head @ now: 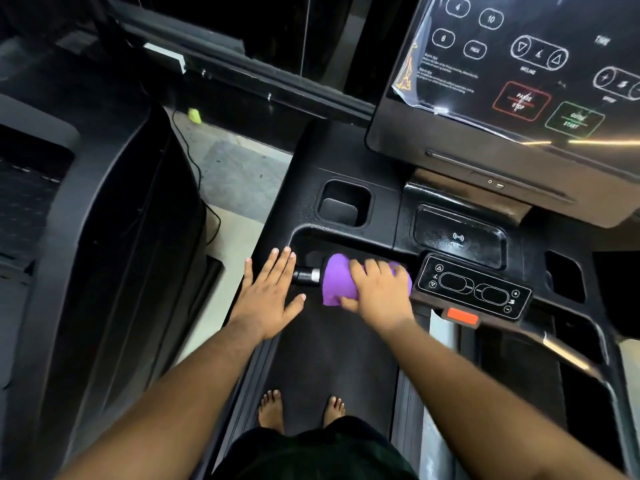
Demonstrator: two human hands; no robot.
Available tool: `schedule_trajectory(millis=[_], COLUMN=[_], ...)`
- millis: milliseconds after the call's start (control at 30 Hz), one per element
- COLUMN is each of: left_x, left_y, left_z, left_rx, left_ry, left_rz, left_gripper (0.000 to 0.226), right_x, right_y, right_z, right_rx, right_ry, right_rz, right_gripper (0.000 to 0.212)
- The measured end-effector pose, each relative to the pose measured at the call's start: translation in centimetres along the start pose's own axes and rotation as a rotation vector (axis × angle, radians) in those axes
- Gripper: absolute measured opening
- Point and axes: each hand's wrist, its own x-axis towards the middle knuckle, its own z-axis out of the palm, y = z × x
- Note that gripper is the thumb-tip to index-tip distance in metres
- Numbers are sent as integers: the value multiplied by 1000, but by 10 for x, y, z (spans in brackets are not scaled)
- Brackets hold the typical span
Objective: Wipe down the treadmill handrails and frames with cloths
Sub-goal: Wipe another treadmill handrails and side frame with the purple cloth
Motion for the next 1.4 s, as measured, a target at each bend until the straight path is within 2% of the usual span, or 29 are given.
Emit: schedule_trajectory(millis=[67,100,267,400,467,500,567,600,667,733,767,833,900,1000,1100,1200,1267,1333,1400], left_x=[0,-1,2,2,1,1,5,9,16,22,26,29,32,38,51,67,79,90,99], left_y=[0,0,-1,-1,1,4,13,19,29,38,42,45,49,54,59,59,56,47,34], left_z=[1,1,4,1,-4,-5,-11,-16,-24,-31,-34,-40,-44,-54,-68,-82,-90,-94,-91], left_rx=[-9,-18,-49,-70,-67,-89,-181,-211,-199,-192,-208,-260,-335,-470,-694,-741,-693,-588,-474], left_ry=[20,24,40,30,24,28,48,49,19,6,6,21,81,169,357,504,536,476,303], left_rz=[-7,-4,-4,-23,-38,-54,-105,-130,-171,-195,-207,-231,-261,-314,-347,-400,-429,-473,-535], left_gripper=[89,89,89,94,102,106,109,105,90,77,72,60,49,50,50,49,50,56,68], right_x=[-14,-9,39,20,1,-6,-15,-15,-14,-11,-9,-7,-4,4,23,51,72,91,109], right_y=[-11,-14,-8,-26,-36,-38,-31,-24,-14,-7,-5,-5,1,7,17,21,18,9,-4], right_z=[15,13,-18,-16,-7,-3,-3,-6,-11,-18,-18,-18,-20,-28,-43,-57,-66,-65,-54], right_rx=[-70,-57,105,56,130,212,407,475,440,374,382,448,604,889,1012,994,878,704,541], right_ry=[101,86,-172,-32,28,34,64,118,197,85,24,-21,63,185,318,439,481,419,217], right_rz=[50,55,-120,-166,-233,-278,-318,-292,-89,138,181,181,144,12,-37,-61,-46,-23,-91], right_gripper=[78,77,72,84,91,89,72,62,57,70,75,72,59,48,47,45,45,48,60])
